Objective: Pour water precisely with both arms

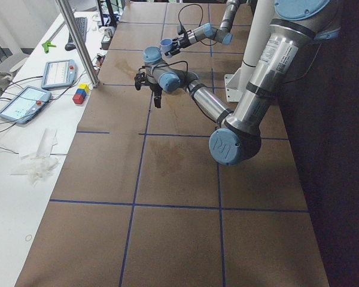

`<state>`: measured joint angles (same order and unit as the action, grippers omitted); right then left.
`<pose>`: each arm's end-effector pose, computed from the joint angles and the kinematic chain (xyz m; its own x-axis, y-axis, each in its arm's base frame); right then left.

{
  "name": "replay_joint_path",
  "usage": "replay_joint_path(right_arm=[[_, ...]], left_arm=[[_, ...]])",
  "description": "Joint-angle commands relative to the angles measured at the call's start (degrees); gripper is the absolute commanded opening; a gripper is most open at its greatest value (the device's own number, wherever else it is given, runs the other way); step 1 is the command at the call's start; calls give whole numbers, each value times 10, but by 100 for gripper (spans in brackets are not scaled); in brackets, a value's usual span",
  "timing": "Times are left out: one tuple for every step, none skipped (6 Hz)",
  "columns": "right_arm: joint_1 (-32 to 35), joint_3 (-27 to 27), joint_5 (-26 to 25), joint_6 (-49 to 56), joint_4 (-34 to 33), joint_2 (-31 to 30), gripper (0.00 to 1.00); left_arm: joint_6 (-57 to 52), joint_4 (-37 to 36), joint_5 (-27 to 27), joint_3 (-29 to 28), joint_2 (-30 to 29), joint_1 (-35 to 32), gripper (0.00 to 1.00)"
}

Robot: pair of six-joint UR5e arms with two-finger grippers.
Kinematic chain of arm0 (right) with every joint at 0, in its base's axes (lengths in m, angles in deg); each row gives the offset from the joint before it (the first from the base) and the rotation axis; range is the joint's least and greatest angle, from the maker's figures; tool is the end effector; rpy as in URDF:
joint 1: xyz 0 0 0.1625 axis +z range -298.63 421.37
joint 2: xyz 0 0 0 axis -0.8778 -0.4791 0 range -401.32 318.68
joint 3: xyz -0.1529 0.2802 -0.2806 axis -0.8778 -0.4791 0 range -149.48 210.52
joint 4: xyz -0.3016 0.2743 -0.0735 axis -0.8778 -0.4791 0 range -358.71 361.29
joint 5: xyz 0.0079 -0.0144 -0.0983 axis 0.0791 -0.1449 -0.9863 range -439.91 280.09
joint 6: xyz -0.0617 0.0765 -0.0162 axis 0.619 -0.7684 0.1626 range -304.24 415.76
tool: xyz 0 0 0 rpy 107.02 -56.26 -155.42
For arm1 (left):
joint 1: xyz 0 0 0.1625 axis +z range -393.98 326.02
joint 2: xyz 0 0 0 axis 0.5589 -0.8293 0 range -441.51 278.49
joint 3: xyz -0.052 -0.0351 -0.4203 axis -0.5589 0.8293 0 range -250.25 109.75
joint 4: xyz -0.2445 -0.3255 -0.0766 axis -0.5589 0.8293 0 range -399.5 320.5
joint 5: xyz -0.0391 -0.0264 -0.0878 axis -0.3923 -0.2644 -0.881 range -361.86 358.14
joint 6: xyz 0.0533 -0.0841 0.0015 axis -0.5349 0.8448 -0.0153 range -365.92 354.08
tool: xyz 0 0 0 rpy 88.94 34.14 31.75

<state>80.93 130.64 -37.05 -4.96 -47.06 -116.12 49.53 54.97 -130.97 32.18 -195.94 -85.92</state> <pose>-0.4655 -0.3843 0.3397 0.7440 -0.0888 0.6623 -0.5726 0.4261 0.7004 0.3239 -0.5280 0.3063 0.5821 -0.0298 -0.8126 0.0291 0.9995 -0.0158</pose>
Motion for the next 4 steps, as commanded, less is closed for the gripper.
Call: replay_joint_path(right_arm=[[36,-2,28,38,144,-120,3],[49,-8,35,52,203,-168,3],[57,-30,45,56,269,-205,3],[62,-71,48,58,331,-221,3]], left_arm=[[1,0,0,1,0,0,100],[1,0,0,1,-1,1,100],[2,-1,0,1,-3,0,100],[2,0,0,1,-4,1,100]])
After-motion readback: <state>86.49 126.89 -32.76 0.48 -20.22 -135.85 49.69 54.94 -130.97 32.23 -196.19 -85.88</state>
